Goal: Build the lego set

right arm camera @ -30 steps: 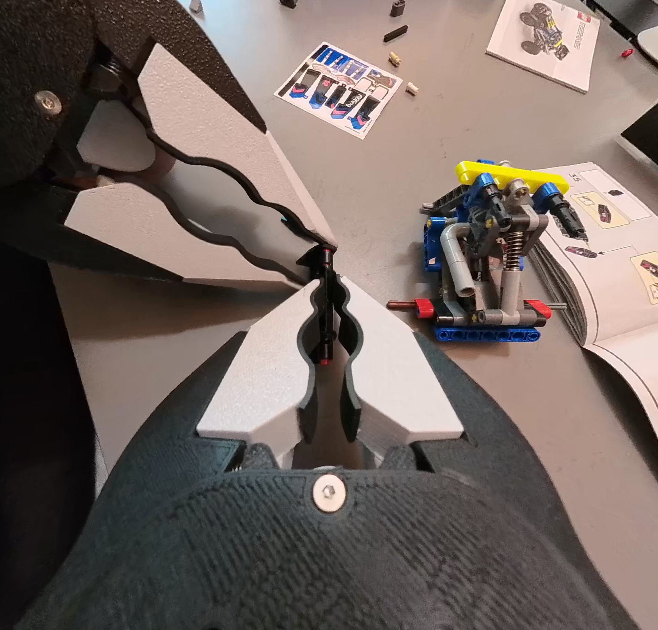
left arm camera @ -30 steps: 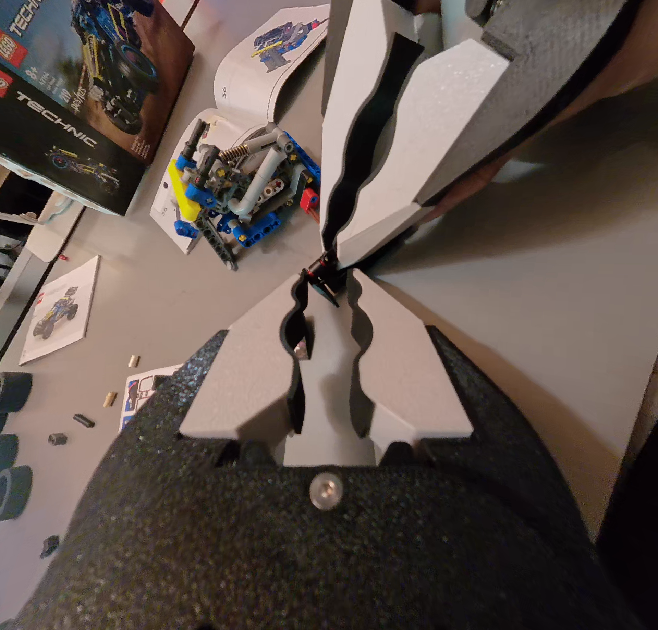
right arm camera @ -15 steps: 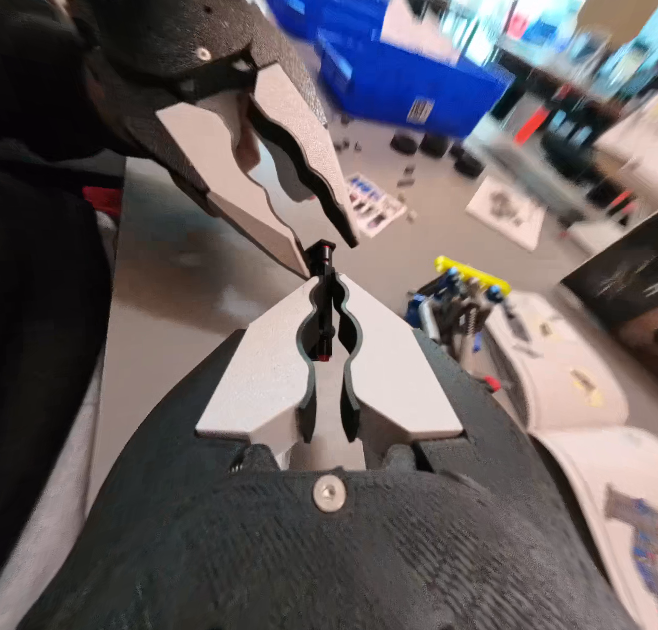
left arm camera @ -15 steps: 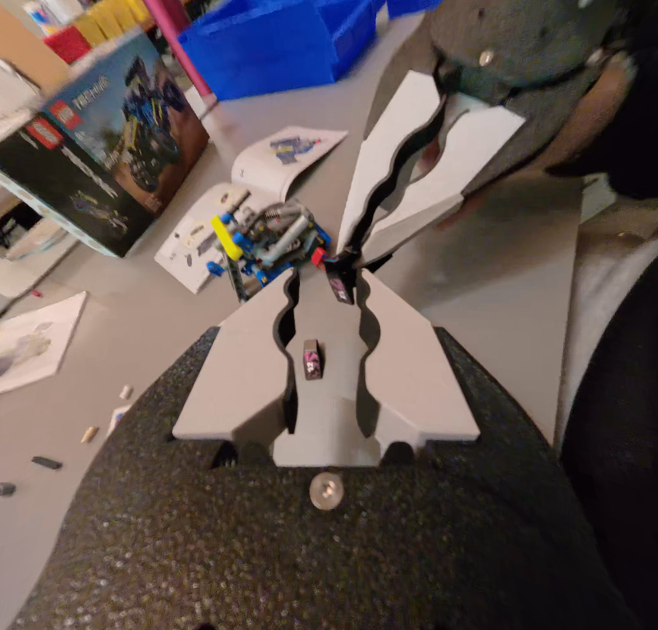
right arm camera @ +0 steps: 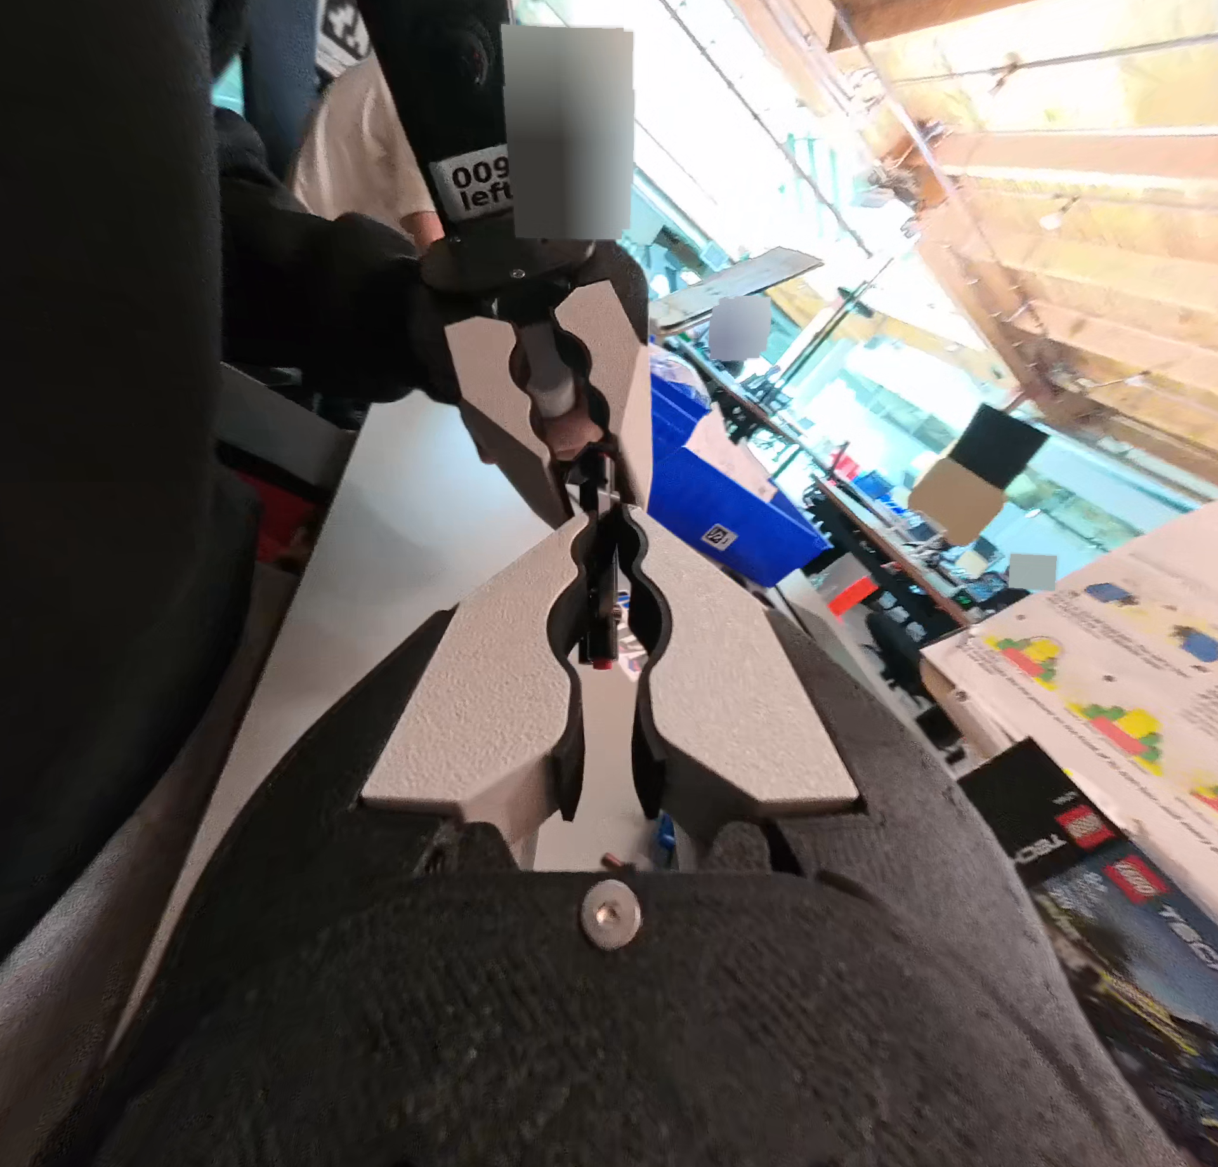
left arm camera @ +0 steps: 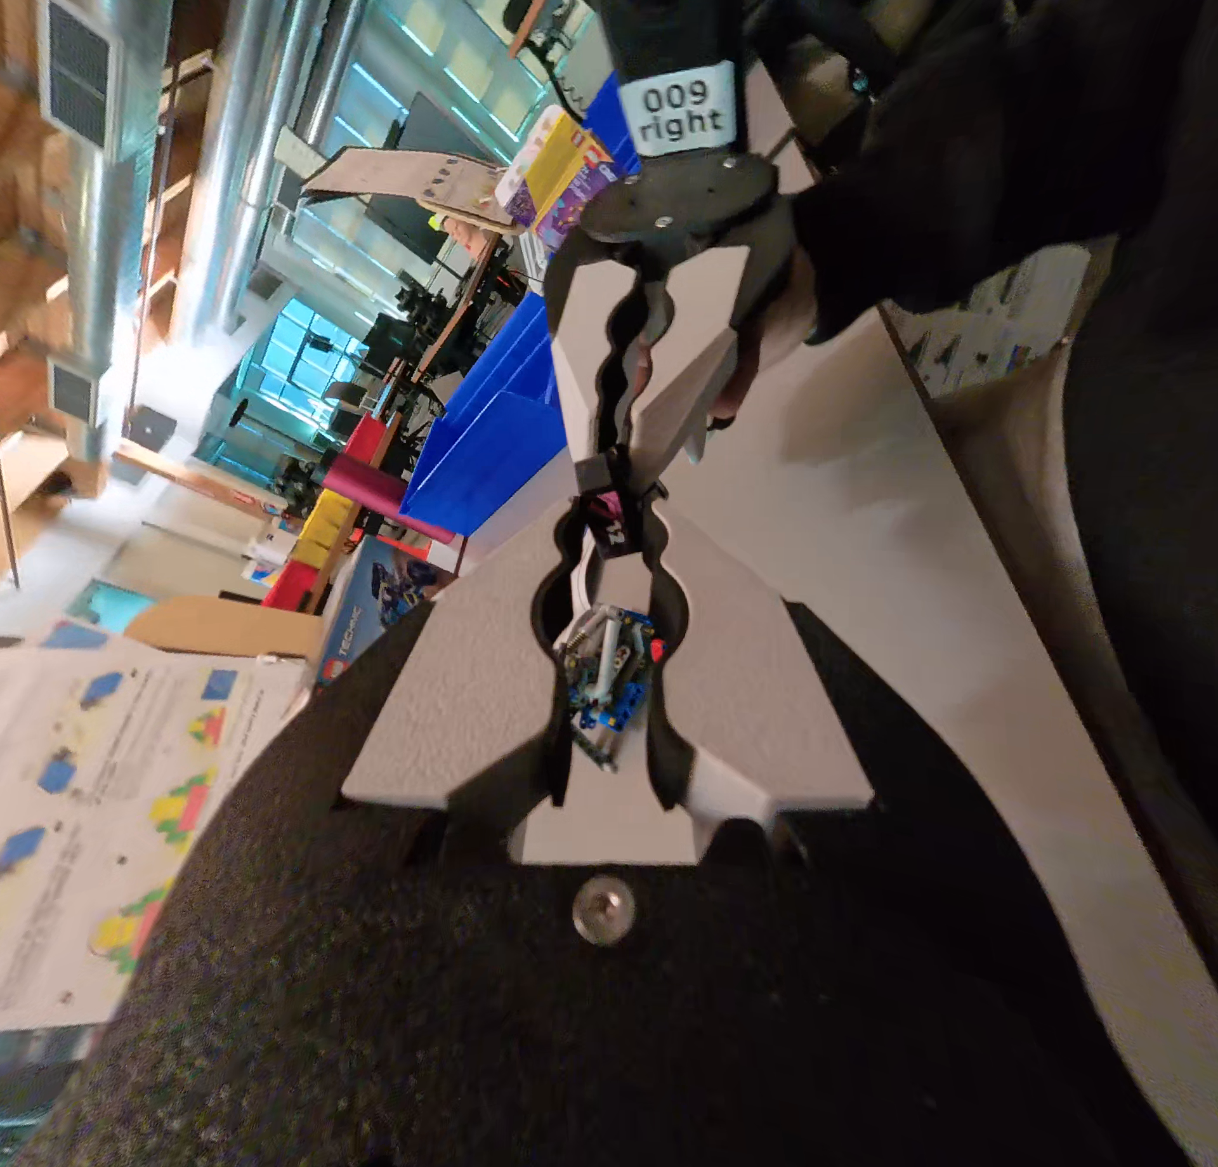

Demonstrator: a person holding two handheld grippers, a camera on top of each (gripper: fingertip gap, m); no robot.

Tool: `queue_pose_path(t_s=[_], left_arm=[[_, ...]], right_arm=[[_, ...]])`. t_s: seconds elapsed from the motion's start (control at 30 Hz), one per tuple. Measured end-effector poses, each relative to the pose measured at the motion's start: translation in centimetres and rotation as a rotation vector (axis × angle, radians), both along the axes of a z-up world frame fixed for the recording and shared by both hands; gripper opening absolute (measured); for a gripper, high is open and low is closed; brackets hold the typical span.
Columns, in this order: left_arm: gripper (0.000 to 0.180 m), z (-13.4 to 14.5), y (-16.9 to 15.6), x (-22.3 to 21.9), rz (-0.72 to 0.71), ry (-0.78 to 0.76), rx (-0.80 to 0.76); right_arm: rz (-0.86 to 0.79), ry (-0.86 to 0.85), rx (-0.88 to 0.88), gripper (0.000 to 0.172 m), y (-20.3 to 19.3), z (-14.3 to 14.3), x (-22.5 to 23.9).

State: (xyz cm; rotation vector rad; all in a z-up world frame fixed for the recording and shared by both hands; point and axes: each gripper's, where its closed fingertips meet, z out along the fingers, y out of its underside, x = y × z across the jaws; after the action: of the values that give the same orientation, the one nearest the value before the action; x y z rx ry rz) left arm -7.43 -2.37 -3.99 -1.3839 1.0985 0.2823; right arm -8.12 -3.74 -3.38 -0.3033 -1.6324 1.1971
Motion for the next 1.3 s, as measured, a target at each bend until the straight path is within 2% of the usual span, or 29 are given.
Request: queue_pose_path(t_s=[0.13, 0.27, 0.5, 0.6, 0.67, 0.77, 0.9, 1.3], left_arm=[[0.014, -0.6, -0.2, 0.3, -0.044, 0.111, -0.017], [0.016, -1.5, -0.2, 0.3, -0.055, 0.12, -0.06], [0.025, -4.7, 0.6, -1.2, 0.053, 0.013, -0.231], [0.028, -5.7, 0.4, -0.8, 0.047, -0.033, -0.29], [0.027, -6.1, 0.7, -0.9, 0.064, -0.051, -0.299], [0.014, -6.5, 1.5, -1.4, 0.104, -0.094, -0.3], [0.013, -7.3, 2.0, -1.5, 0.116, -0.157, -0.339], [0.011, -5.8, 3.9, -0.1, 0.049, -0.412, -0.331]], right_arm=[[0.07, -0.105, -0.069, 0.004, -0.3, -0.7, 0.3], [0.088, -0.174, -0.09, 0.004, -0.1, -1.6, 0.3], [-0.017, -0.299, -0.041, 0.0, 1.5, -4.5, -0.9], [-0.032, -0.317, -0.05, 0.0, 2.1, -4.7, -0.8], [-0.038, -0.331, -0.048, 0.0, 2.4, -5.1, -0.9], [-0.058, -0.35, -0.033, 0.0, 2.7, -5.9, -1.1], [-0.081, -0.381, -0.008, 0.0, 3.1, -6.8, -1.2], [-0.122, -0.359, -0.035, 0.001, 5.6, -7.2, -0.7]])
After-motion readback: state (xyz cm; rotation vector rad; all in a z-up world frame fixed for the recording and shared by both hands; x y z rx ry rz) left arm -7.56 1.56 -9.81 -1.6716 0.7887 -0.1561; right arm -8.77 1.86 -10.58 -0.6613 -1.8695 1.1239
